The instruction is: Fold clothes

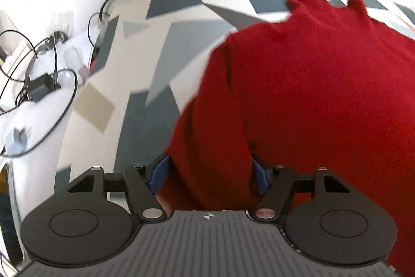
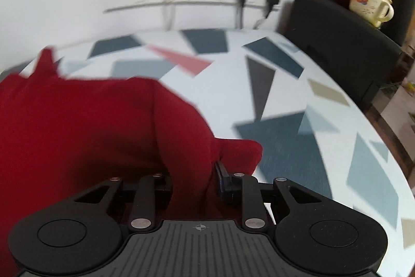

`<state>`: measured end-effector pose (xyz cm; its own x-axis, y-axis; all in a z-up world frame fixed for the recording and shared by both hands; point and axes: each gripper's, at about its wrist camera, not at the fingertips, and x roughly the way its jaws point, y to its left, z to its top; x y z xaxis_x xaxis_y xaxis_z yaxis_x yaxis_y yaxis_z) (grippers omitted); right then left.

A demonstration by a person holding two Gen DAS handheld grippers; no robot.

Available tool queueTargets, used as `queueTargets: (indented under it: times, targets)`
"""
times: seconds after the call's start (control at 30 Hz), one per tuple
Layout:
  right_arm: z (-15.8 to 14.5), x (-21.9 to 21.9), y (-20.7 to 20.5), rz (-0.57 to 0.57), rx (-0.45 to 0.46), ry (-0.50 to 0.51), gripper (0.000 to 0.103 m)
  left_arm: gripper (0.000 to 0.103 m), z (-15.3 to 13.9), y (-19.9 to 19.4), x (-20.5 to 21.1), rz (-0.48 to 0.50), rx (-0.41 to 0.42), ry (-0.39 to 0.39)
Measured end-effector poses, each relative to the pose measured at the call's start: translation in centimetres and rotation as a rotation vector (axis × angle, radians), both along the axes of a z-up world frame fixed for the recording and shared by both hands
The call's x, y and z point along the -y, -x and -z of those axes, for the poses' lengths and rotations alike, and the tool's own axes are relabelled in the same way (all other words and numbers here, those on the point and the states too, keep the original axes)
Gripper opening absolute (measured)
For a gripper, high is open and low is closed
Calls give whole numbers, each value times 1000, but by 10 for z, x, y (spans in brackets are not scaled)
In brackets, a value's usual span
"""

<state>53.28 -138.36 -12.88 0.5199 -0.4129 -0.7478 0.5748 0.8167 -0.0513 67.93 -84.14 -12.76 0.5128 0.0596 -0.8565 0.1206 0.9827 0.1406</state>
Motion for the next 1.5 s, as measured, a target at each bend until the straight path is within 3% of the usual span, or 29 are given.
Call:
queueTargets:
  times: [0.17,0.3,0.33,0.5,0.67,0.83,0.97,1.1,1.17,1.33,1.5]
  targets:
    - [6,24,-37,43,18,32,25,73,1,-39,-3,-59,-1,57]
    - [1,42,-40,140,90,-56,50,86,1,-47,-5,-70,-26,71]
    - [-4,44,-35,159,121,-94,51,85,-1,-42,-8,-71,-30,78]
    - [-38,22,31,128,244,-198,61,85,-19,-5,-24,-44,-29,135]
    - [-46,-5,102,149,219,-231,61,85,-28,30,-26,33,-15,204]
    - [-48,-28,155,174,151,-229,66,86,-40,67,-16,111,131,263]
    - [-57,-49,193,100,170,-197,75,87,-52,100,0,206,146,232]
    - [-54,-64,211,-27,163,-185,76,91,-60,150,3,237,189,212]
    - [-50,-72,216,-119,159,-184,76,93,-59,176,1,217,201,198]
    - [-32,-87,239,-288,130,-241,77,93,-45,238,-2,138,137,164]
    - [-10,-108,251,-411,76,-235,80,93,-45,290,-6,110,175,130]
